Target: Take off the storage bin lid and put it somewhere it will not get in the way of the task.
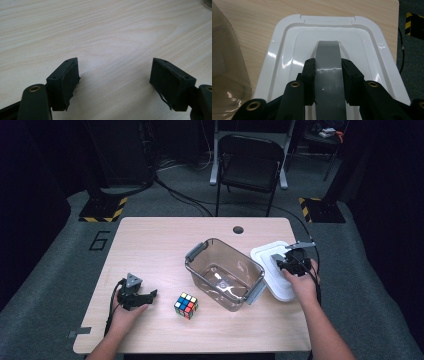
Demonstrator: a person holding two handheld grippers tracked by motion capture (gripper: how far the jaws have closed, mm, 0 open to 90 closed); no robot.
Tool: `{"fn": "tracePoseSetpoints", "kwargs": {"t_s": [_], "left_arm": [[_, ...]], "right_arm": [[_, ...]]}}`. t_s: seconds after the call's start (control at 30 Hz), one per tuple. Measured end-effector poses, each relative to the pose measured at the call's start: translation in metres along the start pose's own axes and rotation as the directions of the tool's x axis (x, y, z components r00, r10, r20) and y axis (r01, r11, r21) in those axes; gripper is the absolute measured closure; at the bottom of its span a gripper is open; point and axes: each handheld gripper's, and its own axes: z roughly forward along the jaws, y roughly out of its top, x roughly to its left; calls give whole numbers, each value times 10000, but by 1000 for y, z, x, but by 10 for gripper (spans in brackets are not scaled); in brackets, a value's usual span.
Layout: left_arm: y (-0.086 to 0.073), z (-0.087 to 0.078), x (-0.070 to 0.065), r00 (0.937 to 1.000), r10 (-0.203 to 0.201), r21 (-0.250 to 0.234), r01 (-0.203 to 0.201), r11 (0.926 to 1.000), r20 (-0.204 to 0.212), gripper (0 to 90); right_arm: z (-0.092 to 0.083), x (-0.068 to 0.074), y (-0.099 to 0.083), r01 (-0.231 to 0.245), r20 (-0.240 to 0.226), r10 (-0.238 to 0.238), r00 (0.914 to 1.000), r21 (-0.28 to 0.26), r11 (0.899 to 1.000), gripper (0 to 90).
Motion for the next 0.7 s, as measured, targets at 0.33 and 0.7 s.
{"fn": "tracePoseSetpoints", "kwargs": {"t_s": [0.33, 0.7], "left_arm": [[0, 0, 0, 10000, 0, -1, 0, 10000, 0, 229], [0, 0, 0, 10000, 3, 2, -3, 10000, 2, 229]], "right_arm": [[10, 4, -6, -13, -74, 13, 10000, 122, 9999, 670], [20, 7, -12, 14, -101, -11, 9999, 259, 9997, 669]]}}
